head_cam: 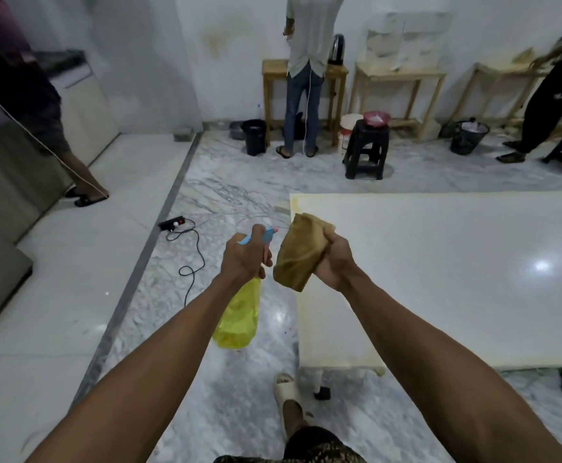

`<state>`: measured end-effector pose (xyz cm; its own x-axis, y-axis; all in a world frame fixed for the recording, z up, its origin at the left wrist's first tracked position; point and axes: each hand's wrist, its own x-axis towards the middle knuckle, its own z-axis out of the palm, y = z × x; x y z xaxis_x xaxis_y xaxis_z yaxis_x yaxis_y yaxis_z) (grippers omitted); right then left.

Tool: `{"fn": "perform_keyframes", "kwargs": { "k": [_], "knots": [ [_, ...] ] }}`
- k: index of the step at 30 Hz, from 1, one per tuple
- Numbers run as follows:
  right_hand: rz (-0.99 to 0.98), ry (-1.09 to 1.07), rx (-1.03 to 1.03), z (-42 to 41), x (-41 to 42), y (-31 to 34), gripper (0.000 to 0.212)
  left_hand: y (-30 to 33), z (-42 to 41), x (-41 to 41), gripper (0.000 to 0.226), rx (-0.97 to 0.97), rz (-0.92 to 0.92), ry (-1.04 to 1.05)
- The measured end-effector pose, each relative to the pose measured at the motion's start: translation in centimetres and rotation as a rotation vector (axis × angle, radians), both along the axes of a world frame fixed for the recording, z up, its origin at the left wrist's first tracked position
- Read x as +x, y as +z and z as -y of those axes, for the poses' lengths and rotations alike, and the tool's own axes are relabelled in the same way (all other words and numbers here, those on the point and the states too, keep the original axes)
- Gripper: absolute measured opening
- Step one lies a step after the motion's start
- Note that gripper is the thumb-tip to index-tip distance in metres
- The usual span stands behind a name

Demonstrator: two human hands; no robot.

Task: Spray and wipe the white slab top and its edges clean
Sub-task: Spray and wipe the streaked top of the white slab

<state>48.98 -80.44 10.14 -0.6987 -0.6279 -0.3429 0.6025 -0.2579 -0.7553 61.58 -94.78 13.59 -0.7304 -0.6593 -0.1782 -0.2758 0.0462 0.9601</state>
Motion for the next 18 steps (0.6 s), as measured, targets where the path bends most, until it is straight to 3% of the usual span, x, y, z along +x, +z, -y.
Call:
{"fn": "perform_keyframes", "kwargs": {
  "k": [5,10,14,18],
  "knots": [
    [0.017,0.067,-0.026,2.9,-0.1,1.7,0.057,0.6,1.7,0.0,0.069,-0.055,0.041,0.050],
    [0.045,0.104,-0.056,5.3,-0.4,2.9,0.060,0.9,3.5,-0.5,0.061,-0.169,0.172,0.057],
    [0.045,0.065,-0.026,6.9,-1.2,2.7,0.060,0.7,5.2,-1.1,0.074,-0.124,0.187,0.084],
    [0.036,0.008,0.020,8.3,-2.3,0.4,0.055,-0.3,6.3,-2.4,0.072,-0.049,0.190,0.124]
  ]
}}
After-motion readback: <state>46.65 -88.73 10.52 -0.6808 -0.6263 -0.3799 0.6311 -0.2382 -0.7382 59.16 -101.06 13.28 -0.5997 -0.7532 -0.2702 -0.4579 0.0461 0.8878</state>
